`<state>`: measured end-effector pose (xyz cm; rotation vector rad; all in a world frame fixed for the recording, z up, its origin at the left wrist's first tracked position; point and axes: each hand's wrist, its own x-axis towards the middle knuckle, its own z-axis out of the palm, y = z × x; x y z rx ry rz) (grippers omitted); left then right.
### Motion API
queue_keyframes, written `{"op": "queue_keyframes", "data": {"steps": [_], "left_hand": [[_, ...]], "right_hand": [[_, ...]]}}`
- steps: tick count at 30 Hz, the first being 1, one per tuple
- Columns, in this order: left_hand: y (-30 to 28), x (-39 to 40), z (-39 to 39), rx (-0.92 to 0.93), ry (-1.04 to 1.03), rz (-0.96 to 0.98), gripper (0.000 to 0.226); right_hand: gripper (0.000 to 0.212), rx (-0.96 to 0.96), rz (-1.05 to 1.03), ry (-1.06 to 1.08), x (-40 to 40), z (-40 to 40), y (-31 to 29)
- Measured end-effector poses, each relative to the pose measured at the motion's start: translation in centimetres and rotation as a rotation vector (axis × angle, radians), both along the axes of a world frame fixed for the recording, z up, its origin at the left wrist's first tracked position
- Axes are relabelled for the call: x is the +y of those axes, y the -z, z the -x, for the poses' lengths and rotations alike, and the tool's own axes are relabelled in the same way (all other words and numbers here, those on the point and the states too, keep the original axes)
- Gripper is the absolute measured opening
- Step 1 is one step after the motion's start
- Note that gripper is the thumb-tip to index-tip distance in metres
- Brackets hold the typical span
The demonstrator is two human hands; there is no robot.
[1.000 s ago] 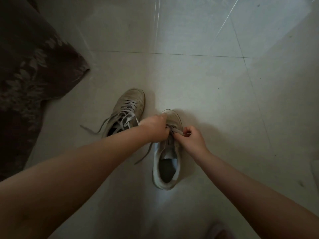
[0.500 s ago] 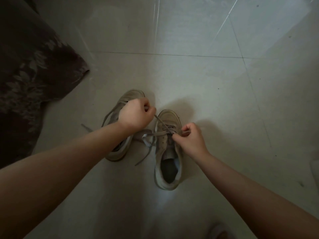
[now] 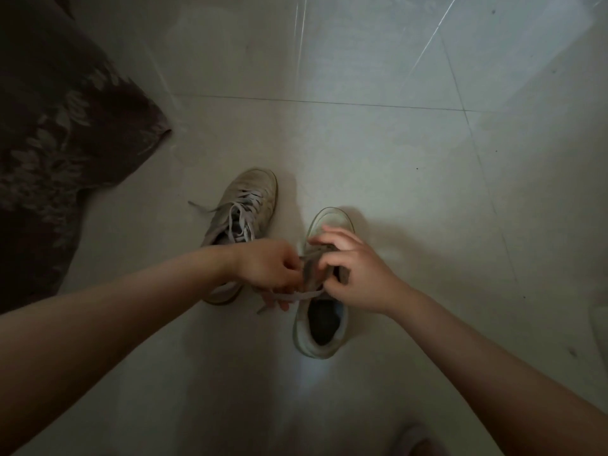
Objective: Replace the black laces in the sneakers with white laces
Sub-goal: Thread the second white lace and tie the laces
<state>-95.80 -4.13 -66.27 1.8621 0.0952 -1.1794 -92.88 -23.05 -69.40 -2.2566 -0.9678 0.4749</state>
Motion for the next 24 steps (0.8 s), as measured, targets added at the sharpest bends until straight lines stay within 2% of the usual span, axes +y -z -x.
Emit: {"op": "queue_keyframes", "data": {"steps": [2,3,5,6,8,9,11,13,14,16,17,18,19,21,24], "left_hand": [[0.8,0.5,-0.2,-0.253,0.003,-0.274,0.007],[1.1,0.6,-0.2,-0.353,0.017,-0.393,0.019],[1.9,0.7,-0.2,-0.433,0.098,-0.520,0.043],[2.1,0.6,-0.1,-0.463,0.146,-0.561,0.044],[2.4,0.1,-0.2,-0.556,0.191,-0.612,0.023],[2.3,0.0,-0.3,-0.605,0.157,-0.587,0.019],[1.4,-0.1,-1.2,-0.617,0.030,-0.456,0.027],[-0.1,-0.4,-2.6,-0.468,-0.216,-0.174,0.029],[-0.9,-0.7,-3.2,-0.336,-0.320,0.000,0.029],[-2.1,-1.6,-4.2,-0.125,-0.440,0.314,0.027],[-2.5,-2.0,-4.4,-0.078,-0.477,0.426,0.026],[-2.7,-2.3,-4.6,-0.072,-0.508,0.482,0.026],[-2.9,-2.4,-4.8,-0.102,-0.530,0.479,0.024],[-3.2,-2.2,-4.8,-0.227,-0.540,0.337,0.025],[-2.4,-1.3,-4.0,-0.347,-0.363,0.154,0.036]], "right_hand": [[0.019,0.009,0.012,0.004,-0.8,0.2,0.2],[0.019,0.016,0.005,0.012,-0.9,0.5,0.3],[0.024,0.090,-0.039,0.042,-1.0,1.0,0.3],[0.028,0.146,-0.067,0.071,-1.0,1.2,0.2],[0.035,0.224,-0.117,0.160,-0.9,1.3,0.2],[0.033,0.227,-0.150,0.214,-0.9,1.2,0.2],[0.024,0.135,-0.199,0.330,-0.8,0.8,0.0],[0.020,0.016,-0.174,0.395,-0.3,0.4,-0.3],[0.019,0.036,-0.145,0.401,0.1,0.4,-0.6],[0.020,0.244,-0.130,0.373,1.3,0.2,-1.4],[0.018,0.314,-0.145,0.352,1.8,0.1,-1.5],[0.009,0.306,-0.135,0.347,2.2,0.0,-1.6],[0.004,0.328,-0.137,0.359,2.5,-0.3,-1.9],[0.020,0.485,-0.218,0.461,2.6,-1.0,-2.7],[0.025,0.853,-0.579,0.651,2.0,-2.9,-4.6]]}}
